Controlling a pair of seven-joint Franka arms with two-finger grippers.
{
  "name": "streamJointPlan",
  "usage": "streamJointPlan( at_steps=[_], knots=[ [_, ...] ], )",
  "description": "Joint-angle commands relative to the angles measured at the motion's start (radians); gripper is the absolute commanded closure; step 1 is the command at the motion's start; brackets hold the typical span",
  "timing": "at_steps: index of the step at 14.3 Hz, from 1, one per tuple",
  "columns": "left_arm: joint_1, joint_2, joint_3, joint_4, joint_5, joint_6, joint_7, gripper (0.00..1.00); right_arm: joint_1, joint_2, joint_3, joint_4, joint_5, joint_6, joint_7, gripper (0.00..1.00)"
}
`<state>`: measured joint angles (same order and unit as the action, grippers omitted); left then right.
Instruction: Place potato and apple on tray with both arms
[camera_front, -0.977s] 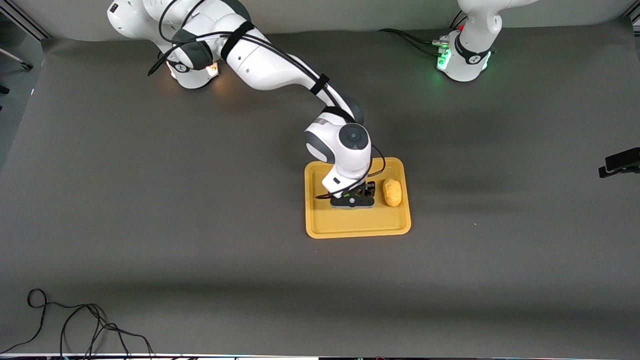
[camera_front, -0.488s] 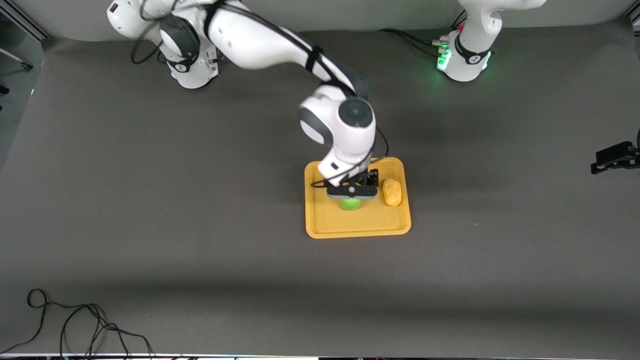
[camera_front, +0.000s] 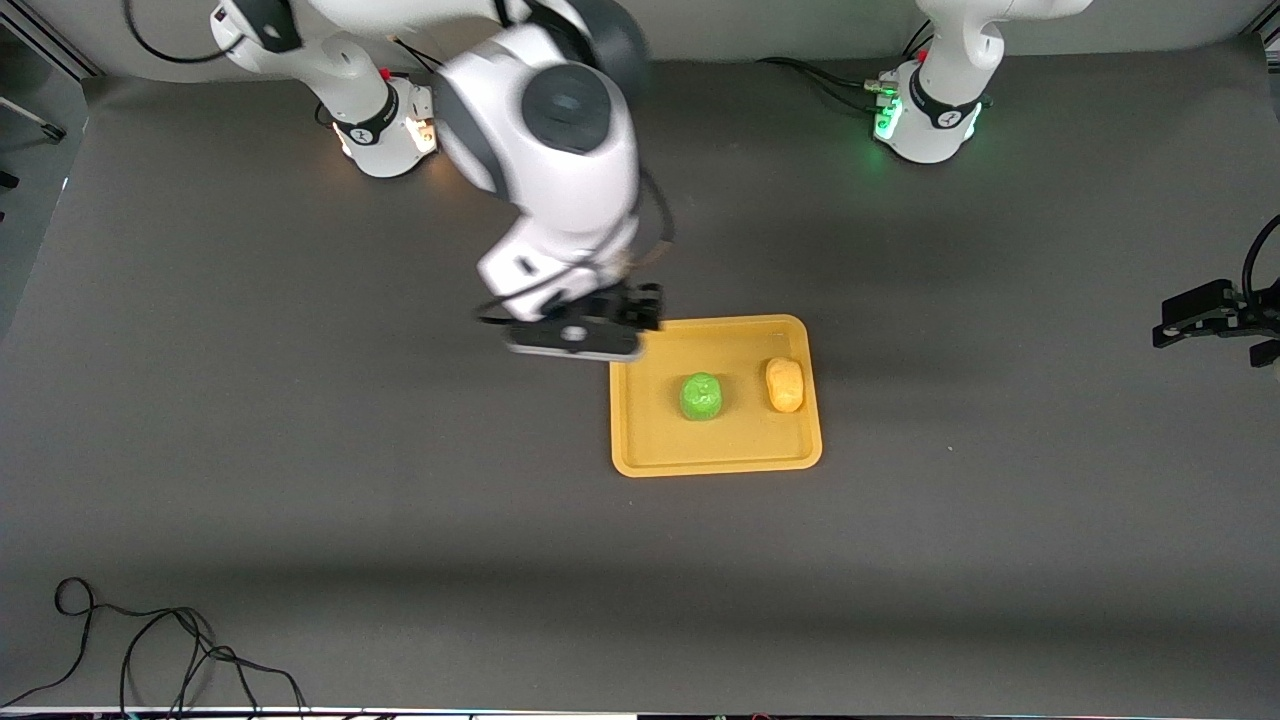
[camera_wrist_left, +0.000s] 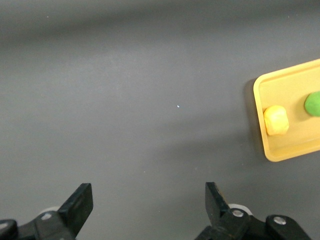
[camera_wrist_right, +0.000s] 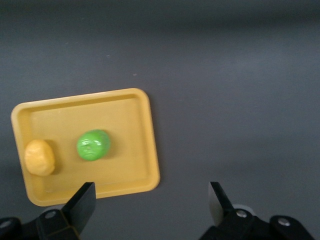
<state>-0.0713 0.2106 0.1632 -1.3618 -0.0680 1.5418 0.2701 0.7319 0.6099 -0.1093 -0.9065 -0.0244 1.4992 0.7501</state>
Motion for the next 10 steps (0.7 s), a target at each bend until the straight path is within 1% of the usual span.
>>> streamJointPlan(
  at_steps=[1, 2, 3, 5, 6, 7, 8, 10],
  knots=[
    [0.024, -0.011, -0.063, 0.018, 0.010, -0.028, -0.104, 0.00, -0.112, -0.265, 0.019, -0.339, -0.005, 0.025, -0.084, 0.00],
    [0.027, -0.016, -0.070, 0.018, 0.031, -0.032, -0.097, 0.00, -0.158, -0.350, 0.022, -0.436, -0.002, 0.059, -0.110, 0.00],
    [0.021, -0.013, -0.073, 0.018, 0.060, -0.032, -0.097, 0.00, -0.213, -0.411, 0.032, -0.503, -0.002, 0.067, -0.165, 0.00],
    [0.019, -0.013, -0.102, 0.018, 0.097, -0.034, -0.111, 0.00, -0.371, -0.504, 0.089, -0.587, -0.002, 0.059, -0.300, 0.00],
    [0.018, -0.013, -0.103, 0.018, 0.099, -0.034, -0.111, 0.00, -0.453, -0.539, 0.118, -0.623, -0.002, 0.061, -0.361, 0.00],
    [0.016, -0.013, -0.103, 0.016, 0.097, -0.034, -0.111, 0.00, -0.529, -0.564, 0.141, -0.649, 0.000, 0.061, -0.420, 0.00],
    [0.016, -0.013, -0.103, 0.015, 0.097, -0.035, -0.112, 0.00, -0.595, -0.576, 0.151, -0.663, 0.006, 0.059, -0.481, 0.00],
    [0.013, -0.011, -0.103, 0.015, 0.097, -0.037, -0.120, 0.00, -0.707, -0.582, 0.154, -0.677, 0.032, 0.059, -0.608, 0.00]
  ],
)
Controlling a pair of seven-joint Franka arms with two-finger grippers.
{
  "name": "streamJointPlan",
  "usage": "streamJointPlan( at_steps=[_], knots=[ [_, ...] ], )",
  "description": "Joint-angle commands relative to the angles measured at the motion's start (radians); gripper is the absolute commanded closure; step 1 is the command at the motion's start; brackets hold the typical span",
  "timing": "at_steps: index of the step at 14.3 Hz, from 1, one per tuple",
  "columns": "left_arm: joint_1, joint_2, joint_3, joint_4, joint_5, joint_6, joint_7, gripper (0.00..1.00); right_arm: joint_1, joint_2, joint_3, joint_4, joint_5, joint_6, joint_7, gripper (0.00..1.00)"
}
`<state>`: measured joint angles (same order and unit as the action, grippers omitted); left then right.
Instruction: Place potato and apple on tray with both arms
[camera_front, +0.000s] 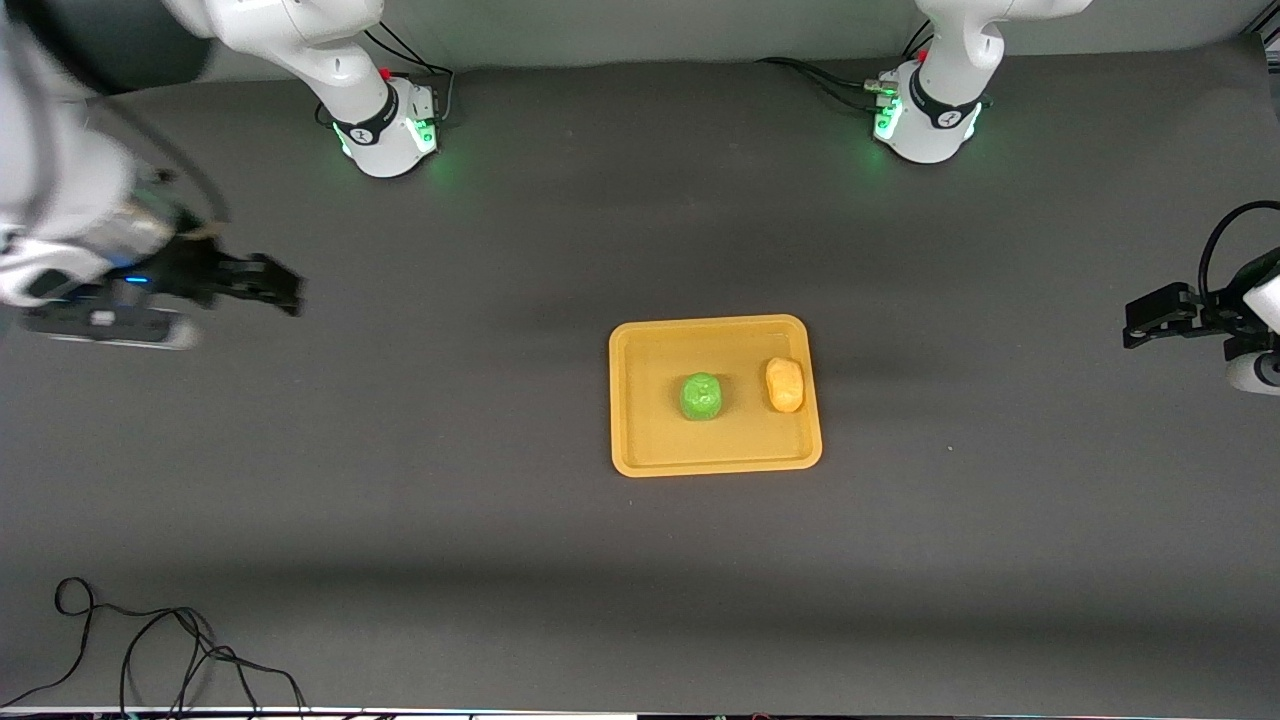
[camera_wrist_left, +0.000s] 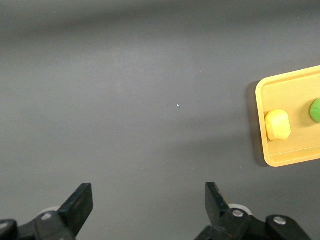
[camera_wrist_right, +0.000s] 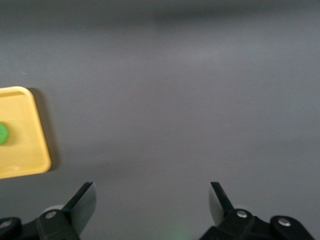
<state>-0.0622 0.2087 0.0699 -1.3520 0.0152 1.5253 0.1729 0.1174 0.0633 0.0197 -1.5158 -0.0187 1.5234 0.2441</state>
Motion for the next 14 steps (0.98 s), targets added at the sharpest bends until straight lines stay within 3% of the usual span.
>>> streamJointPlan(
  at_steps=[1, 6, 14],
  knots=[
    [0.002, -0.008, -0.010, 0.005, 0.015, -0.020, -0.038, 0.00, -0.135, -0.036, 0.025, -0.070, 0.031, 0.035, -0.142, 0.00],
    [-0.008, -0.011, -0.010, 0.007, 0.015, -0.020, -0.047, 0.00, -0.168, -0.037, -0.013, -0.069, 0.039, 0.049, -0.200, 0.00],
    [-0.008, 0.003, -0.010, 0.002, 0.028, 0.006, -0.033, 0.00, -0.156, -0.030, -0.014, -0.041, 0.032, 0.040, -0.195, 0.00]
  ],
)
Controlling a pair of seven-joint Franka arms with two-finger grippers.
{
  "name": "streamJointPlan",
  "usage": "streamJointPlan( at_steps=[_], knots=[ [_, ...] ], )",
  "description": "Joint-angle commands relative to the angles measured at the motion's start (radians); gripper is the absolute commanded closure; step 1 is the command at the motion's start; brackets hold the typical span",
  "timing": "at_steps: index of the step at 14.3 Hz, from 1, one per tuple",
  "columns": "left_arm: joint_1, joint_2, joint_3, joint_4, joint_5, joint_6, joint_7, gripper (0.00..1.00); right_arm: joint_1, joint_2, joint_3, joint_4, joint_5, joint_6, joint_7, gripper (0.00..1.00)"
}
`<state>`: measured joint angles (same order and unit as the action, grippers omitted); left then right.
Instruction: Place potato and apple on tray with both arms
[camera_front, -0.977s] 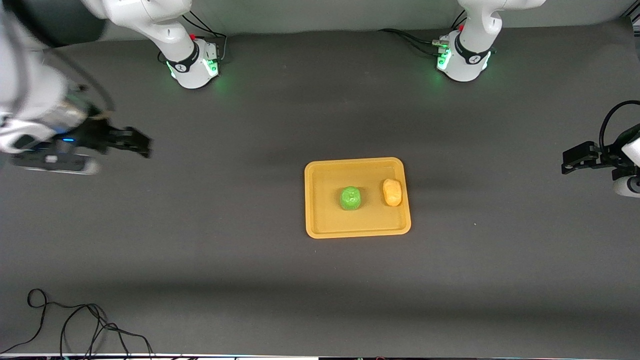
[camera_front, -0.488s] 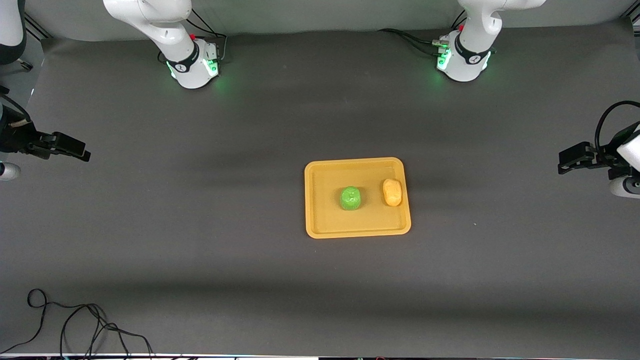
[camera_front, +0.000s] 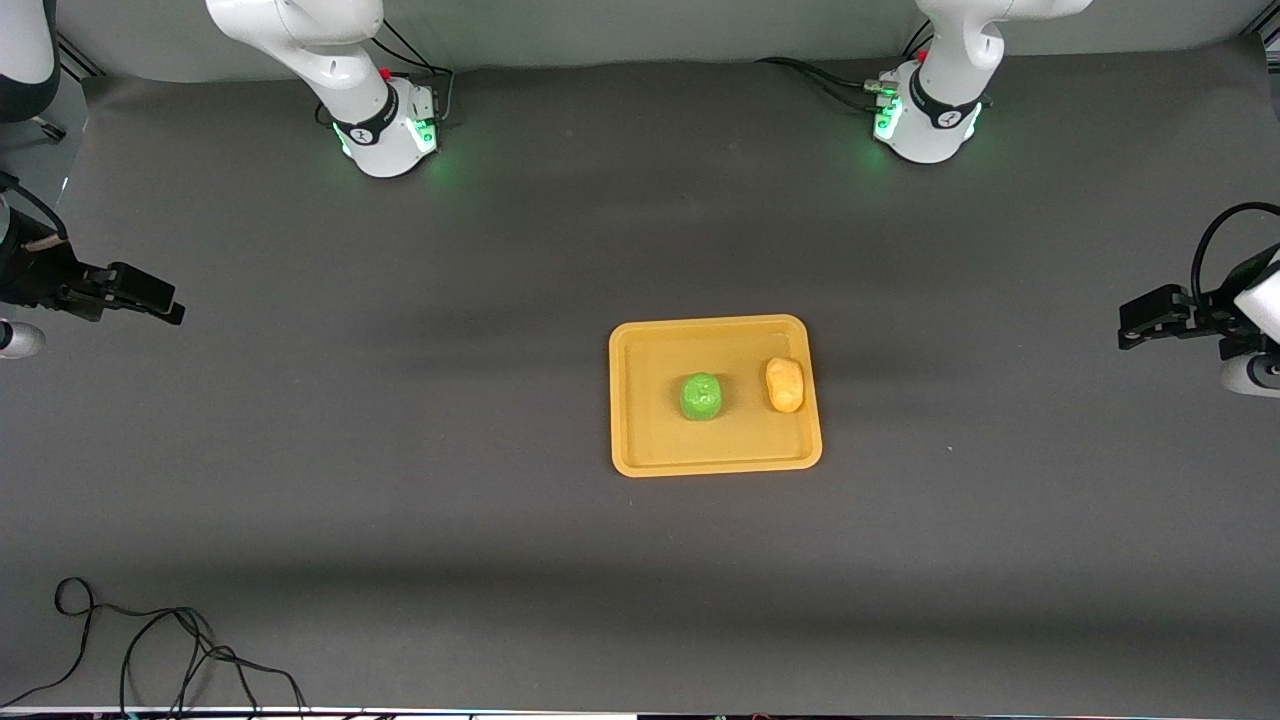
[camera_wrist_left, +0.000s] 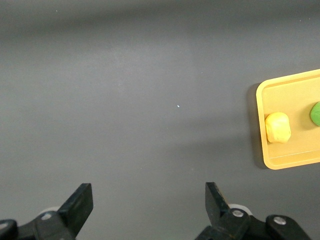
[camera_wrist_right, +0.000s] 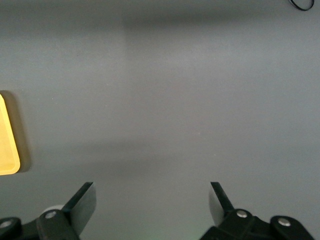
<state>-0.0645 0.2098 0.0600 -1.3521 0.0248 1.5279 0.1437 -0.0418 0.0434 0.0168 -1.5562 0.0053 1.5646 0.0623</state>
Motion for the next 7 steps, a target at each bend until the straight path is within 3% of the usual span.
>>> streamJointPlan(
  at_steps=[1, 7],
  knots=[
    [-0.005, 0.009, 0.000, 0.001, 0.018, 0.005, -0.001, 0.00, 0.002, -0.005, -0.011, 0.001, 0.012, -0.001, -0.015, 0.00],
    [0.002, 0.022, 0.000, 0.001, 0.014, 0.044, 0.000, 0.00, 0.003, -0.004, -0.011, -0.001, 0.012, -0.005, -0.016, 0.00]
  ],
)
